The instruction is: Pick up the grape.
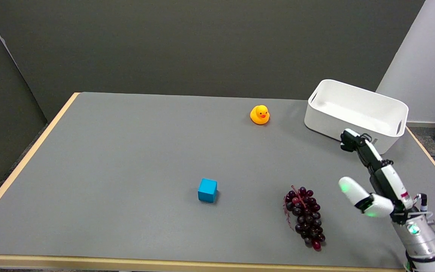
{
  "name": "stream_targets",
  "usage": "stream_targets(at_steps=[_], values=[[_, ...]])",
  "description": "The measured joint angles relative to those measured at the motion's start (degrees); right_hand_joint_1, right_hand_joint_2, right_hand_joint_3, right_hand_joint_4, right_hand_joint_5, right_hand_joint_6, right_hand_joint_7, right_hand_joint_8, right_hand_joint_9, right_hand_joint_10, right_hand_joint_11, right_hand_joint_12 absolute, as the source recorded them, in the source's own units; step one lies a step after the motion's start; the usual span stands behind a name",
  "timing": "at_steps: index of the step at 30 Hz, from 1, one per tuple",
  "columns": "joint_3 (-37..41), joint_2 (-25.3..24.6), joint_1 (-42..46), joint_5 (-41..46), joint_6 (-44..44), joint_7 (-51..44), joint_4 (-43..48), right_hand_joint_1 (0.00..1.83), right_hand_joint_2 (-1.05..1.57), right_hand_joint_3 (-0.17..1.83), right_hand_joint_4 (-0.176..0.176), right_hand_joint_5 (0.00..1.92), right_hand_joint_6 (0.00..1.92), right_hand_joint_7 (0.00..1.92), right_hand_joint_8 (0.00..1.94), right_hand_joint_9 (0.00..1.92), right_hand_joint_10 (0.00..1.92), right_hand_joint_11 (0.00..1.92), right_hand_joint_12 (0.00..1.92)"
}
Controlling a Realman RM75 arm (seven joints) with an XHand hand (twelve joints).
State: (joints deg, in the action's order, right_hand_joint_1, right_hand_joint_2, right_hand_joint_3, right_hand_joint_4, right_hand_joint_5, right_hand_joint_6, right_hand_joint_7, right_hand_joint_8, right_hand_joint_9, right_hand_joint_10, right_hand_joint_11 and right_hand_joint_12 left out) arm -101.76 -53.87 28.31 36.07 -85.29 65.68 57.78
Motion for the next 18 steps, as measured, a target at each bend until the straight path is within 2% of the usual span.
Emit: stream_targets(at_steps=[13,15,18], values=[[-12.7,-2.3,-0.1,10.3,-10.2,-25.9,0.3,0.57,0.65,0.82,-0.13,0.14,0.34,0.2,0.45,0.1,0.82,0.0,0.99],[-14.3,-2.7,-0.3,11.7,-11.4,-28.9,0.5,0.56,0.61,0.92,-0.131,0.11,0.41,0.18,0.52,0.12,0.79,0.0,1.01],[-16.9,-3.2,-0.5,13.8,-13.1,-34.1,1.1,0.56,0.59,0.94,-0.132,0.11,0.43,0.17,0.53,0.12,0.78,0.0,1.02]])
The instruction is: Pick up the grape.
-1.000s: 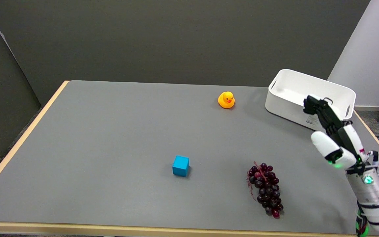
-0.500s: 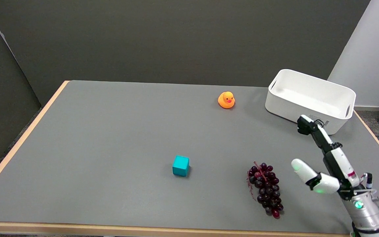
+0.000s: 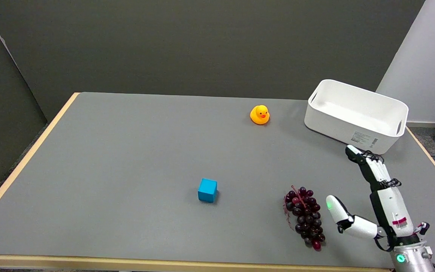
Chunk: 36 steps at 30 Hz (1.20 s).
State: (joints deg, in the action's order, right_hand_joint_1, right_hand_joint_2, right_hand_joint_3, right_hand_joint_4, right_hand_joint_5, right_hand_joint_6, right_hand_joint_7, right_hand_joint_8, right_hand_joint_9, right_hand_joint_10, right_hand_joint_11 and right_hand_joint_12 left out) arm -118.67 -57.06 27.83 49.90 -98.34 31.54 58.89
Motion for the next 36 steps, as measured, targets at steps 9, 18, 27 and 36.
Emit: stream_targets(at_steps=[9,18,27,36], values=[[-5.9,-1.3,0.3,4.6,-2.7,-12.8,3.0,0.55,0.59,0.93,-0.133,0.11,0.43,0.18,0.54,0.13,0.78,0.0,1.02],[-10.1,-2.5,0.8,7.7,-2.1,-21.4,6.4,0.54,0.66,0.8,-0.138,0.14,0.35,0.2,0.46,0.1,0.83,0.0,0.99],[-12.8,-3.3,0.9,8.2,3.1,-26.5,11.1,0.54,0.66,0.8,-0.143,0.13,0.35,0.19,0.47,0.09,0.83,0.0,1.01],[-14.2,-3.5,0.3,9.0,9.4,-29.5,14.8,0.53,0.67,0.79,-0.147,0.12,0.34,0.18,0.46,0.08,0.81,0.0,1.02]])
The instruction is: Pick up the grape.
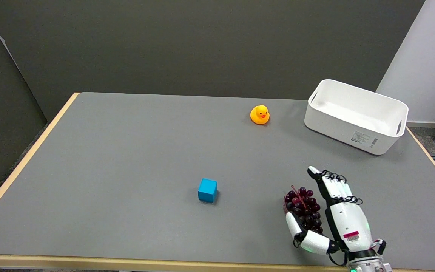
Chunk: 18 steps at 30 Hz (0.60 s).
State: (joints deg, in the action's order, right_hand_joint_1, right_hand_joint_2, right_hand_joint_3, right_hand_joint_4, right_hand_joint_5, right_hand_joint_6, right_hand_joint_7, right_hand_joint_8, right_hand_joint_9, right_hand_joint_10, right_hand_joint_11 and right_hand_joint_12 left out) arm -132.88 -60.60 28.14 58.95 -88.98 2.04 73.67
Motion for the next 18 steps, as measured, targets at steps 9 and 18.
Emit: stream_targets(at_steps=[9,18], values=[[-0.5,0.0,-0.7,4.3,3.1,-1.5,0.9,0.53,0.66,0.79,-0.147,0.12,0.34,0.17,0.46,0.08,0.81,0.0,1.02],[-0.7,0.2,-1.2,7.3,4.4,-2.1,0.8,0.53,0.66,0.79,-0.146,0.11,0.34,0.17,0.45,0.07,0.8,0.0,1.02]])
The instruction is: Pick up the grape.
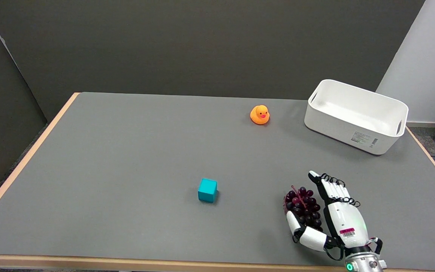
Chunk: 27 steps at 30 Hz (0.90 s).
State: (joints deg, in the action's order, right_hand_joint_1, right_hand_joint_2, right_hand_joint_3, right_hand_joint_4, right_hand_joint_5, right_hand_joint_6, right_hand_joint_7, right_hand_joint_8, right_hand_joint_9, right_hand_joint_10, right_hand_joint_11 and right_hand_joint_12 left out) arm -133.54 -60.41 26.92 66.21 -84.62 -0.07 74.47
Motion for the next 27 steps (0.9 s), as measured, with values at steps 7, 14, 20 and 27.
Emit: stream_targets(at_steps=[7,14,20,27], values=[[-0.3,-0.1,0.0,1.5,0.9,-0.2,-0.1,0.52,0.6,0.93,-0.147,0.07,0.41,0.12,0.52,0.07,0.75,0.0,1.03],[-0.6,-0.1,0.1,3.0,1.9,-0.2,-0.3,0.6,0.67,0.84,-0.151,0.1,0.34,0.14,0.45,0.05,0.78,0.0,1.0],[-0.7,-0.1,-0.1,3.9,3.0,-0.3,-0.5,0.72,0.72,0.97,-0.176,0.14,0.44,0.25,0.67,0.21,0.88,0.0,1.16],[-0.8,-0.2,-0.8,4.2,3.5,-0.4,-0.6,0.97,0.97,0.74,-0.176,0.2,0.8,0.23,1.59,0.37,1.5,0.2,1.45]])
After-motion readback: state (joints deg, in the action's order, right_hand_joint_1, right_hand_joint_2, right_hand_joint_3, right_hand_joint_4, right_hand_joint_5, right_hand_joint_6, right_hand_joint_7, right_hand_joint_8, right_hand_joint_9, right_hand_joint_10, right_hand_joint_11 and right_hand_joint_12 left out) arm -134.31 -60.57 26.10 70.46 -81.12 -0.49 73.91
